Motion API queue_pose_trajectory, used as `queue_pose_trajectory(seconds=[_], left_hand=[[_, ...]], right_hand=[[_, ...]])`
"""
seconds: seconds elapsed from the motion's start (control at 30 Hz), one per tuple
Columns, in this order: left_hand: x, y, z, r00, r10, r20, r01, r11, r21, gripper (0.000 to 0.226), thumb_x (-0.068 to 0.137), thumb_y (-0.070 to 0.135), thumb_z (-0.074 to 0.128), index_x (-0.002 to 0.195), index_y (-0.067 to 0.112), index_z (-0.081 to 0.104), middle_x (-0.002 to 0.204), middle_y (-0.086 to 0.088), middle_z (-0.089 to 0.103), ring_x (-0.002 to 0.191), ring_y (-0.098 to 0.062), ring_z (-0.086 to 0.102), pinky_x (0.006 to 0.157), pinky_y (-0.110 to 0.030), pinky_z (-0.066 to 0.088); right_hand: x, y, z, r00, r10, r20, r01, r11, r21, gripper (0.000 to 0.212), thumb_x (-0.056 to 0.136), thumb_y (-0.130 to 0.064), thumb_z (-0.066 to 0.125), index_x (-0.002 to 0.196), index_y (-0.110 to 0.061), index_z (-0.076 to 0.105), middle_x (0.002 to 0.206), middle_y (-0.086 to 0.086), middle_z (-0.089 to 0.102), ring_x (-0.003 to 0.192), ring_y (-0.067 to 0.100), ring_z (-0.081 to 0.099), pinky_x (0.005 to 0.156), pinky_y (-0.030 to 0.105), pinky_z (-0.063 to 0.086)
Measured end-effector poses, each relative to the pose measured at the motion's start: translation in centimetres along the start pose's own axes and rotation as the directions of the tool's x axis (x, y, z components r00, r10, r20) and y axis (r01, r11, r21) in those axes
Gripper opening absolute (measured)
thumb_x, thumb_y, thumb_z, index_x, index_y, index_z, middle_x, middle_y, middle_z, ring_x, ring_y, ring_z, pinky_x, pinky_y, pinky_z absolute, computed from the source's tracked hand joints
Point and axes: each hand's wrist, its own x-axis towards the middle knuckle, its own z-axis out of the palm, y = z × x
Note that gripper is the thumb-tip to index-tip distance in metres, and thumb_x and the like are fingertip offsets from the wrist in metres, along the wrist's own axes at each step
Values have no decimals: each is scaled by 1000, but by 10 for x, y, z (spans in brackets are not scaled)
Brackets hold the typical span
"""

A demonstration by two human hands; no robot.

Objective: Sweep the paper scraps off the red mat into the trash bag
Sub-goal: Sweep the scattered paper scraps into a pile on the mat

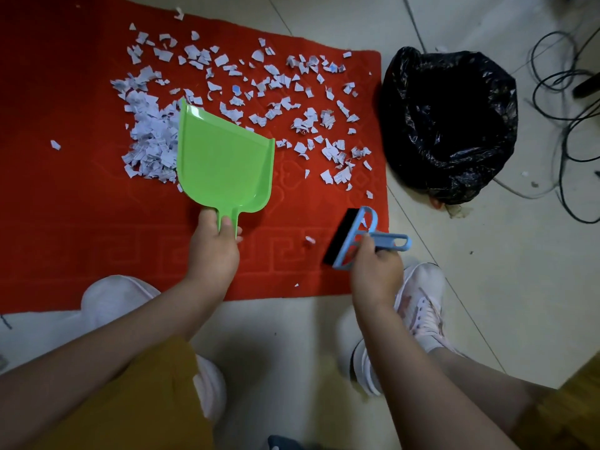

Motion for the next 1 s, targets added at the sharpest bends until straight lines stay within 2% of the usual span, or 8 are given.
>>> queue_pose_trajectory(seconds=[0.17, 0.3, 0.37, 0.47, 0.57, 0.73, 0.87, 1.0], left_hand=[[0, -1, -1, 999, -7, 40, 9, 1000, -27, 22, 102, 15, 33, 117, 11, 48, 105, -9, 61, 94, -23, 62, 64, -22, 42], [4, -8, -4, 998, -16, 57, 16, 1000, 0, 14, 101, 18, 35, 107, 22, 47, 103, -5, 63, 96, -25, 62, 79, -38, 48], [4, -10, -5, 998, -28, 55, 27, 999, 23, 14, 100, 19, 36, 105, 23, 48, 102, -6, 63, 98, -28, 62, 85, -44, 48], [5, -10, -4, 997, -41, 61, 40, 999, 30, 12, 100, 21, 36, 103, 24, 47, 103, -6, 63, 100, -28, 62, 86, -47, 48], [5, -7, -4, 998, -34, 55, 33, 999, 23, 12, 101, 21, 36, 103, 23, 48, 100, -4, 63, 99, -27, 62, 86, -47, 48], [6, -6, -7, 998, -23, 51, 22, 1000, 11, 13, 100, 21, 36, 104, 24, 48, 100, -1, 62, 99, -23, 62, 88, -44, 47], [9, -6, -5, 999, -28, 40, 27, 1000, 8, 13, 100, 20, 36, 104, 23, 48, 97, 0, 62, 97, -23, 62, 88, -42, 47], [14, -5, -4, 1000, -26, 15, 26, 1000, 5, 13, 100, 19, 37, 103, 22, 49, 97, -3, 64, 96, -25, 63, 88, -44, 47]], right_hand=[[34, 3, -23, 975, -104, -194, 64, 977, -203, 36, 96, -31, 38, 79, -4, 55, 77, 13, 58, 85, 37, 58, 73, 35, 38], [48, -2, -7, 990, -115, -76, 86, 947, -310, 47, 99, -37, 31, 92, -2, 61, 88, 16, 65, 87, 37, 60, 71, 34, 37], [49, -8, 7, 992, -124, 2, 119, 953, -277, 48, 99, -37, 30, 86, -4, 63, 86, 15, 66, 87, 36, 61, 74, 34, 42], [49, -19, 14, 982, -175, 70, 185, 966, -180, 46, 96, -37, 39, 70, -5, 60, 76, 12, 65, 79, 34, 62, 76, 38, 48], [54, -27, 2, 977, -211, -4, 210, 971, -111, 47, 94, -37, 45, 68, -1, 59, 73, 14, 66, 72, 33, 60, 72, 38, 48], [77, -37, -9, 962, -231, -145, 180, 936, -302, 40, 97, -37, 38, 90, -5, 61, 91, 14, 66, 89, 34, 61, 73, 33, 39], [81, -56, 15, 973, -228, -11, 212, 920, -328, 45, 98, -42, 35, 100, -7, 63, 100, 14, 67, 96, 35, 61, 80, 36, 43], [75, -76, 37, 949, -286, 130, 310, 921, -235, 40, 97, -39, 38, 84, -10, 62, 83, 8, 63, 82, 29, 59, 73, 31, 39]])
